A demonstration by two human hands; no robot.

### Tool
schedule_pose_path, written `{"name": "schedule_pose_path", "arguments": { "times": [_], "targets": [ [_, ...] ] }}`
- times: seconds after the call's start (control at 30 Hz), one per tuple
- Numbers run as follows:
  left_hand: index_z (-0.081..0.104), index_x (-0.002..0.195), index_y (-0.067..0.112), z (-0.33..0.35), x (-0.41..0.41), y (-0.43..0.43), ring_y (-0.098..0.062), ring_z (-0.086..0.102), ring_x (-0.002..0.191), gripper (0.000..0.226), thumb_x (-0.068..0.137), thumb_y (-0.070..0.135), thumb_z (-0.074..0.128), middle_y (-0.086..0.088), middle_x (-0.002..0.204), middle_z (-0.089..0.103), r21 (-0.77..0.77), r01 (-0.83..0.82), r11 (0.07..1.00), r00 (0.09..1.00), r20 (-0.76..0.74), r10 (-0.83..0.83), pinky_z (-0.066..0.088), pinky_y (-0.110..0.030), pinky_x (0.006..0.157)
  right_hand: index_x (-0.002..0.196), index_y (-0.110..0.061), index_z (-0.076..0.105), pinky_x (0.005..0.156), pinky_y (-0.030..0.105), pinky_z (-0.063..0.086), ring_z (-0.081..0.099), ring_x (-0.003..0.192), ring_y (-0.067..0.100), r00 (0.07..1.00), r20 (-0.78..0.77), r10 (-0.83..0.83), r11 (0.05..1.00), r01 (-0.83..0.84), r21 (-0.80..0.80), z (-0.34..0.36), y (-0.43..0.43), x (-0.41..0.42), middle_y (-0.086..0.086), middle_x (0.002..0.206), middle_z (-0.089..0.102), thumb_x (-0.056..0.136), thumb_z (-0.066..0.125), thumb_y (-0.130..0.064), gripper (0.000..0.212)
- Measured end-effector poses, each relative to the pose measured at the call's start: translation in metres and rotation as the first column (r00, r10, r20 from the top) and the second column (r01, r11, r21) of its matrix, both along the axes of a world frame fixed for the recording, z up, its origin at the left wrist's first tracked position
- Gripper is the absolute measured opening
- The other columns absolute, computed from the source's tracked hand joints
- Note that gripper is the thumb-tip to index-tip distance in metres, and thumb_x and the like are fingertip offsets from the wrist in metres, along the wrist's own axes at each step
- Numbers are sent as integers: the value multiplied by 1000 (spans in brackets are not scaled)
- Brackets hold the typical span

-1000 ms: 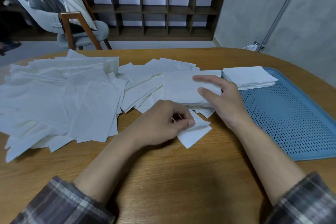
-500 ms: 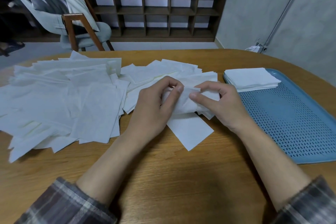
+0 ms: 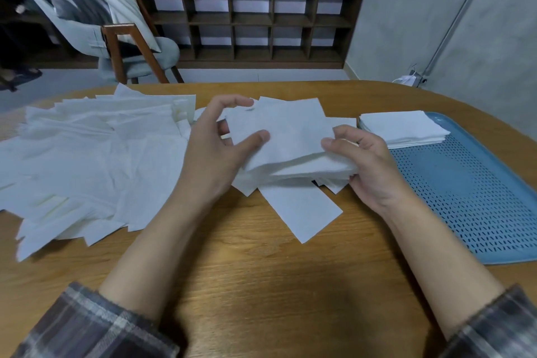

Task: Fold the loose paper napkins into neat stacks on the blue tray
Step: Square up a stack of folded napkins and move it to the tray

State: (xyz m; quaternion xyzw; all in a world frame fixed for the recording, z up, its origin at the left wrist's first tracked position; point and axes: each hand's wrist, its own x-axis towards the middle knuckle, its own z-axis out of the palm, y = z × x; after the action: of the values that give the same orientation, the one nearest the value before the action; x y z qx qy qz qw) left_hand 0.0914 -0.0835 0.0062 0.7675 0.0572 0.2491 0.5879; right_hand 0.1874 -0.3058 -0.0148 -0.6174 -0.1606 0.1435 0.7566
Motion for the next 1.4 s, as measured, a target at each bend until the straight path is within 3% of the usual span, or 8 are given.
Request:
{"name": "schedule_pose_path", "arguments": {
  "times": [0.2, 0.33, 0.7, 0.83, 0.93, 1.03, 1.2, 1.4],
  "targets": [
    [83, 97, 22, -9, 5, -1, -27, 69, 84, 16, 98, 10, 73, 11, 97, 79, 124, 153, 981, 988, -37, -149, 50, -28, 68, 110, -17, 80, 74, 23, 59, 74, 97, 17, 989, -58, 134, 991, -135, -5, 0, 1, -3, 5, 112, 78, 88, 76, -16, 23],
    [84, 100, 25, -11, 5, -6, -8, 72, 92, 13, 97, 15, 76, 13, 99, 80, 83, 182, 980, 981, -82, -176, 54, -21, 74, 120, -16, 72, 75, 24, 60, 75, 101, 16, 988, -97, 123, 992, -122, 10, 3, 5, -6, 2, 112, 79, 84, 71, -18, 36],
    [84, 97, 32, -14, 6, -10, -3, 69, 97, 11, 95, 23, 78, 19, 103, 77, 136, 185, 973, 975, -153, -163, 50, -18, 75, 133, -29, 68, 91, 33, 57, 70, 118, 20, 997, 33, 72, 994, -69, -90, 0, 7, -7, -2, 128, 74, 101, 64, -7, 40],
    [78, 100, 37, -17, 7, -12, 3, 60, 110, 6, 95, 35, 76, 17, 120, 64, 167, -15, 986, 994, -104, 33, 48, -15, 85, 148, -39, 54, 84, 32, 60, 69, 117, 22, 995, 58, 82, 996, -84, 31, 4, 7, -7, 4, 135, 67, 98, 63, -1, 63],
    [63, 123, 39, -12, 6, -16, 0, 64, 113, 27, 99, 49, 68, 15, 127, 64, -89, -5, 996, 986, -167, -10, 54, -19, 85, 149, -51, 48, 79, 34, 61, 72, 115, 26, 991, 9, 132, 981, -132, 144, 7, 1, -8, 6, 136, 68, 94, 66, -4, 74],
    [60, 132, 42, -11, 7, -22, -11, 71, 112, 35, 99, 55, 64, 10, 122, 72, -406, 133, 904, 956, -190, -225, 59, -34, 90, 150, -55, 42, 85, 39, 61, 70, 119, 30, 992, 76, 100, 994, -102, 25, 3, 3, -6, 7, 142, 64, 96, 70, -8, 77],
    [41, 144, 50, -21, 6, -19, 4, 63, 107, 59, 98, 32, 74, 22, 129, 59, 19, 155, 988, 979, -134, -152, 57, -23, 82, 147, -49, 50, 101, 40, 57, 63, 129, 19, 969, 222, 107, 984, -71, -164, -3, 3, -4, -11, 143, 59, 98, 72, -12, 64],
    [38, 149, 49, -22, 8, -11, -8, 53, 131, 63, 99, 33, 74, 22, 151, 46, 117, 168, 979, 984, -80, -159, 55, -44, 105, 123, -28, 77, 106, 36, 53, 62, 132, 17, 960, 157, 230, 968, -209, -138, -2, -1, -2, -7, 137, 70, 93, 73, -12, 34]
  ]
}}
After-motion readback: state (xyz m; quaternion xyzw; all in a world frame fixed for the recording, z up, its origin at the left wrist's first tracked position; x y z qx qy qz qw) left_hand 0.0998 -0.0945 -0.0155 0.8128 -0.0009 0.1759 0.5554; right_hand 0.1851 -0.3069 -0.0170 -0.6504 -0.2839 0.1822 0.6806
